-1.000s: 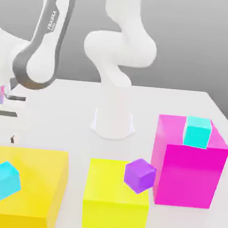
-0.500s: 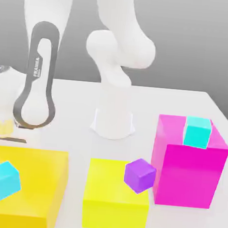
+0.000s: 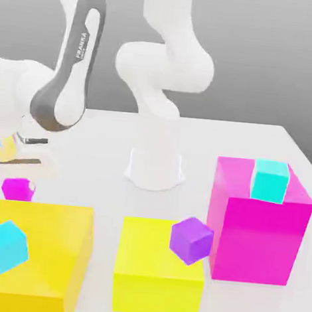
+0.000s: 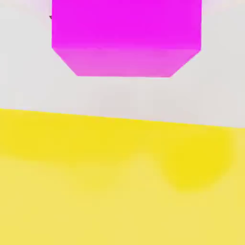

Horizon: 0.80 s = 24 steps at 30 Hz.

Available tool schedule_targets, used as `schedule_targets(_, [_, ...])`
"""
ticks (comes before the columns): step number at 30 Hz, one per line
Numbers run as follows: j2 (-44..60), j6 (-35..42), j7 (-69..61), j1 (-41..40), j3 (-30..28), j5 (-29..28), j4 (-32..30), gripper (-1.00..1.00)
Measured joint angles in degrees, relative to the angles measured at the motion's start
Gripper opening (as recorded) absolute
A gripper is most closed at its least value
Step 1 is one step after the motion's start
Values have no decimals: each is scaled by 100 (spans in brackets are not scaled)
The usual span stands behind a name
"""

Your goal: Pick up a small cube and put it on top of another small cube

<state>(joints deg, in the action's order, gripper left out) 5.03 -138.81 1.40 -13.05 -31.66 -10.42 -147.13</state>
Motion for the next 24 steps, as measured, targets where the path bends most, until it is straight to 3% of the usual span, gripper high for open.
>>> schedule_targets(4, [-163, 798, 370, 323, 124, -416, 521, -100])
schedule_targets(6, [-223, 983, 491, 496, 206, -345, 768, -100])
schedule_targets(14, [-381, 971, 747, 1177, 589, 850, 1677, -100])
schedule_targets(18, [90, 231, 510, 1174, 645, 1442, 1571, -100])
schedule_targets(19, [237, 42, 441, 1151, 664, 1543, 1519, 100])
schedule_targets(24, [237, 42, 441, 1151, 664, 1544, 1519, 100])
